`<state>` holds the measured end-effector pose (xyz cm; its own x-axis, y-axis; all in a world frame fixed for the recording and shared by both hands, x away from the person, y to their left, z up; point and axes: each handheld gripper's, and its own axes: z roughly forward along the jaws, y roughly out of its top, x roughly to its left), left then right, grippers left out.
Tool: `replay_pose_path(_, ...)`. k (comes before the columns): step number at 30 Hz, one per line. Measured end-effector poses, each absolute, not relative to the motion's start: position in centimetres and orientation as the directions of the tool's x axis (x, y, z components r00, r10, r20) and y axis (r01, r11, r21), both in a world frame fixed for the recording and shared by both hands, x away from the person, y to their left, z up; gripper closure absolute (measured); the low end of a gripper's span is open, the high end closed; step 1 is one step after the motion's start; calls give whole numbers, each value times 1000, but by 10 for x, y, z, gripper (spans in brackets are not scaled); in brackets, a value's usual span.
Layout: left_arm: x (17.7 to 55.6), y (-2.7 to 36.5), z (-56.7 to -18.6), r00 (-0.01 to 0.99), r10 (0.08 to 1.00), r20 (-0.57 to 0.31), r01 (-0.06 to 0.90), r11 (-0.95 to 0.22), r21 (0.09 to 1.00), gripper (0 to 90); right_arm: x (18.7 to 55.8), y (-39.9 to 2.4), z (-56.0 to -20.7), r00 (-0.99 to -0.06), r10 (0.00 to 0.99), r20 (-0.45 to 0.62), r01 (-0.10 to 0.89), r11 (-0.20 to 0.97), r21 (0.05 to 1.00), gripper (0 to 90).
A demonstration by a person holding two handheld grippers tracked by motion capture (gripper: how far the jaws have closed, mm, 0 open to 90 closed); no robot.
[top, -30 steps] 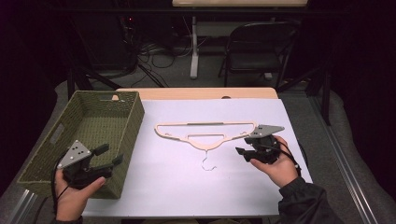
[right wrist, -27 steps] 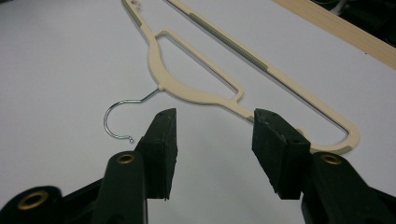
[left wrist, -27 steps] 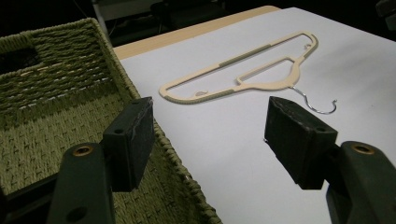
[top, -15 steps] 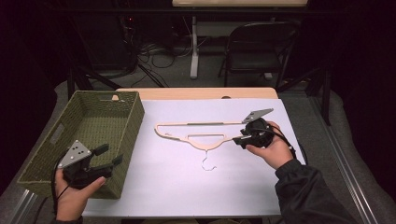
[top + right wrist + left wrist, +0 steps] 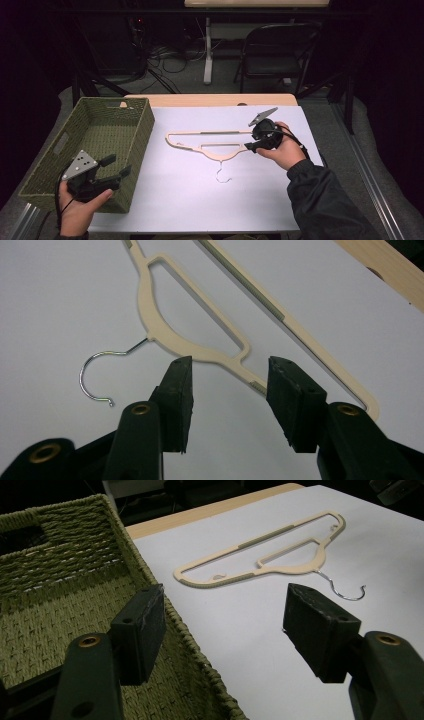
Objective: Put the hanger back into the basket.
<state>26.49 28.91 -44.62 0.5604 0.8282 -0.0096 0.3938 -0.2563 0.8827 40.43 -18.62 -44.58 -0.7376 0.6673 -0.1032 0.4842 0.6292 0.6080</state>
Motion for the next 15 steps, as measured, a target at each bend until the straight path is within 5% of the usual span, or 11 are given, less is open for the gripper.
replay_pose_path(15,265,290,-447,557,831,-10,396,-255,882,341,427,-164,-448,-774,623,-117,481,697,531,540)
